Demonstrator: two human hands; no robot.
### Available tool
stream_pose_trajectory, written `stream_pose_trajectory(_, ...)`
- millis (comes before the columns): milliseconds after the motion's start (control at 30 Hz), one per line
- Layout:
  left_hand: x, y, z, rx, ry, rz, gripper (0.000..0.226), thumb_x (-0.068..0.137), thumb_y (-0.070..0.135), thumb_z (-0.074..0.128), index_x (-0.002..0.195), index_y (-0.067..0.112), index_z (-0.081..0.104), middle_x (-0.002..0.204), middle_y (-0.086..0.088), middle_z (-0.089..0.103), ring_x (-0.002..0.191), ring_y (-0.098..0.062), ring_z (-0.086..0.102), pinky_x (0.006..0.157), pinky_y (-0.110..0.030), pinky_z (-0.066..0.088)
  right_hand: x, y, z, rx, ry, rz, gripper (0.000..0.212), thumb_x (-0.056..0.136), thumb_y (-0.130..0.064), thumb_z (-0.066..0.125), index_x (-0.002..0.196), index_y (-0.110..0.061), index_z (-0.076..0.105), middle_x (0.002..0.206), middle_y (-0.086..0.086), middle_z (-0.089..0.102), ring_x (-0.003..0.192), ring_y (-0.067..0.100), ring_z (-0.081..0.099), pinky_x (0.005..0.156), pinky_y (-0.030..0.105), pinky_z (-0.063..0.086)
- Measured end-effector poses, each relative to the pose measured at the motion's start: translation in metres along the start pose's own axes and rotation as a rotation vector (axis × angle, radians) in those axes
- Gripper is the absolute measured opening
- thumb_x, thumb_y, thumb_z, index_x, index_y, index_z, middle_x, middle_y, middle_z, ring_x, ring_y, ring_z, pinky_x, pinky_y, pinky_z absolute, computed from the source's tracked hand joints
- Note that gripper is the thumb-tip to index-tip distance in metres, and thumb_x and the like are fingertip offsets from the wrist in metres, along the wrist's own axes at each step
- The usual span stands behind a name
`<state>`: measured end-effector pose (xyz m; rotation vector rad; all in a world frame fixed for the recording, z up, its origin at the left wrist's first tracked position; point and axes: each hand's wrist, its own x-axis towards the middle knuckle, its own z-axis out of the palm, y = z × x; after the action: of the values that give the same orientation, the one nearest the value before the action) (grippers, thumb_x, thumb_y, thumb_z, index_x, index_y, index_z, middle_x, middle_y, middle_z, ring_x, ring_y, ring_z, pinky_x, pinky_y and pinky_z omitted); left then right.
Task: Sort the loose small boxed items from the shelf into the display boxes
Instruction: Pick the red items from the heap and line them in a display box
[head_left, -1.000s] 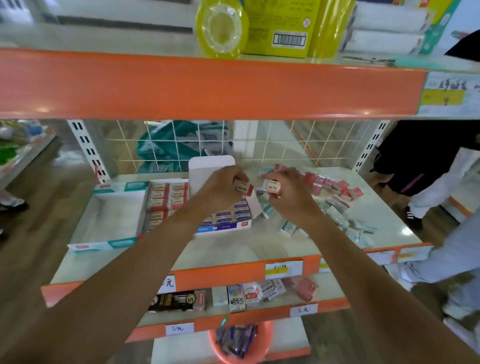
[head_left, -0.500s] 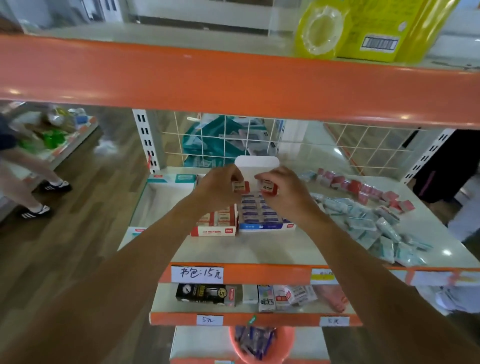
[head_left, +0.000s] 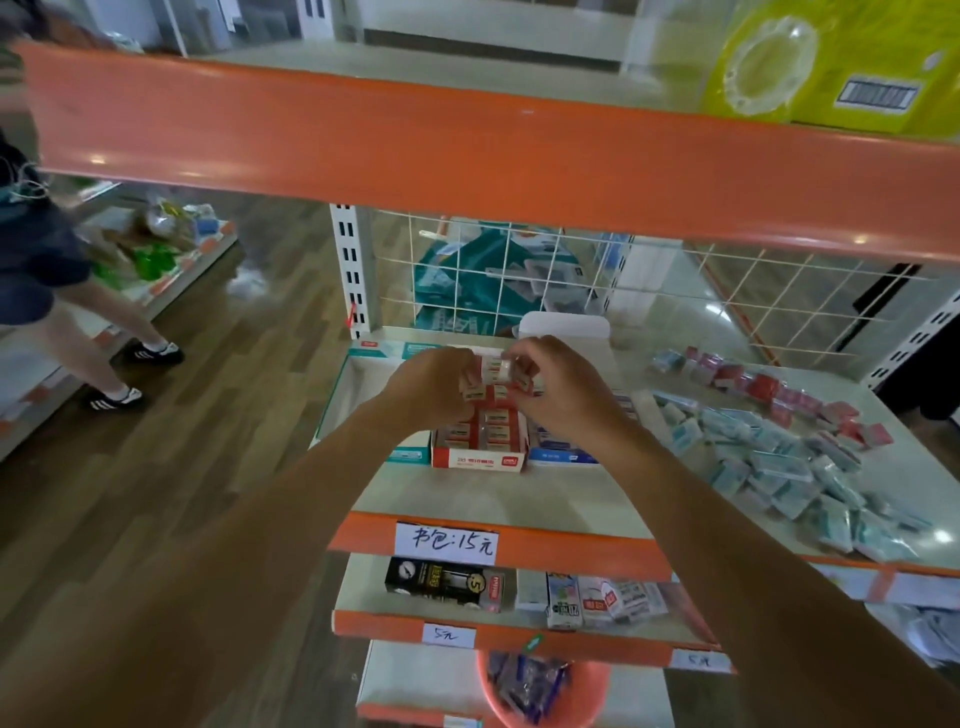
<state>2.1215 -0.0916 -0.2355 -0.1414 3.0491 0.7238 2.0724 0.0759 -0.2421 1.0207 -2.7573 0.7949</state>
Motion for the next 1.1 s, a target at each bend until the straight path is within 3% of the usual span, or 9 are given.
stream_pose_trajectory(133, -0.001, -0.004, 0.006, 0.054, 0.019, 0.002, 0.031, 0.085, 0.017, 0.066, 0.115, 0.021, 0.060, 0.114, 0.000, 0.064, 0.098, -0.021, 0.063, 0.083, -0.032, 0.056, 0.001, -0.005, 0.001, 0.045, 0.028, -0.005, 0.037, 0.082, -0.020, 0.074, 0.116, -0.020, 0.059, 0.112, 0.000, 0.062, 0.098, 0.013, 0.060, 0.082, 0.028, 0.052)
stream_pose_trajectory(233, -0.001, -0.007, 0.009, 0.053, 0.011, 0.026, 0.037, 0.084, 0.014, 0.067, 0.119, 0.022, 0.059, 0.119, -0.002, 0.063, 0.103, -0.021, 0.062, 0.085, -0.033, 0.056, 0.003, -0.007, 0.002, 0.067, 0.039, -0.004, 0.037, 0.082, -0.021, 0.073, 0.116, -0.019, 0.059, 0.111, -0.001, 0.064, 0.097, 0.011, 0.060, 0.079, 0.020, 0.048)
stream_pose_trajectory(300, 0.000, -0.010, 0.010, 0.095, -0.005, 0.040, 0.036, 0.084, 0.011, 0.066, 0.118, 0.024, 0.062, 0.121, -0.003, 0.060, 0.108, -0.021, 0.057, 0.088, -0.032, 0.053, 0.003, -0.010, 0.003, 0.058, -0.007, -0.003, 0.037, 0.082, -0.021, 0.073, 0.116, -0.019, 0.060, 0.112, -0.002, 0.064, 0.098, 0.012, 0.060, 0.078, 0.017, 0.044)
stream_pose_trajectory(400, 0.000, -0.014, 0.013, 0.138, -0.008, 0.036, 0.038, 0.084, 0.009, 0.063, 0.119, 0.024, 0.062, 0.123, -0.005, 0.056, 0.112, -0.021, 0.051, 0.092, -0.032, 0.048, 0.002, -0.013, 0.003, 0.032, -0.101, 0.018, 0.043, 0.082, -0.021, 0.074, 0.122, -0.019, 0.058, 0.115, -0.001, 0.066, 0.101, 0.016, 0.062, 0.083, 0.025, 0.049)
stream_pose_trajectory(500, 0.000, -0.013, 0.016, 0.196, 0.004, 0.059, 0.038, 0.086, 0.013, 0.064, 0.123, 0.021, 0.059, 0.126, -0.003, 0.054, 0.115, -0.020, 0.046, 0.096, -0.035, 0.045, 0.000, -0.013, 0.004, -0.085, -0.175, 0.040, 0.039, 0.082, -0.026, 0.074, 0.117, -0.021, 0.057, 0.113, -0.002, 0.067, 0.098, 0.017, 0.063, 0.084, 0.033, 0.054)
stream_pose_trajectory(600, 0.000, -0.012, 0.017, 0.259, -0.002, 0.081, 0.041, 0.086, 0.019, 0.066, 0.126, 0.021, 0.055, 0.127, -0.003, 0.053, 0.114, -0.020, 0.046, 0.097, -0.036, 0.045, 0.002, -0.014, 0.006, -0.223, -0.226, 0.048, 0.025, 0.084, -0.027, 0.071, 0.106, -0.022, 0.059, 0.108, -0.001, 0.067, 0.095, 0.018, 0.063, 0.080, 0.031, 0.052)
stream_pose_trajectory(833, 0.002, -0.014, 0.017, 0.250, -0.012, 0.089, 0.039, 0.089, 0.022, 0.063, 0.127, 0.021, 0.055, 0.127, -0.001, 0.053, 0.115, -0.019, 0.046, 0.097, -0.036, 0.047, 0.005, -0.019, 0.012, -0.388, -0.240, 0.021, 0.023, 0.086, -0.026, 0.070, 0.108, -0.022, 0.064, 0.112, 0.003, 0.064, 0.101, 0.023, 0.061, 0.090, 0.037, 0.050)
stream_pose_trajectory(1100, 0.001, -0.014, 0.019, 0.234, 0.020, 0.084, 0.037, 0.090, 0.021, 0.062, 0.126, 0.022, 0.056, 0.130, -0.001, 0.053, 0.117, -0.019, 0.048, 0.098, -0.037, 0.047, 0.010, -0.018, 0.021, -0.449, -0.215, 0.010, 0.028, 0.086, -0.021, 0.071, 0.113, -0.022, 0.065, 0.112, 0.004, 0.066, 0.100, 0.024, 0.062, 0.086, 0.036, 0.050)
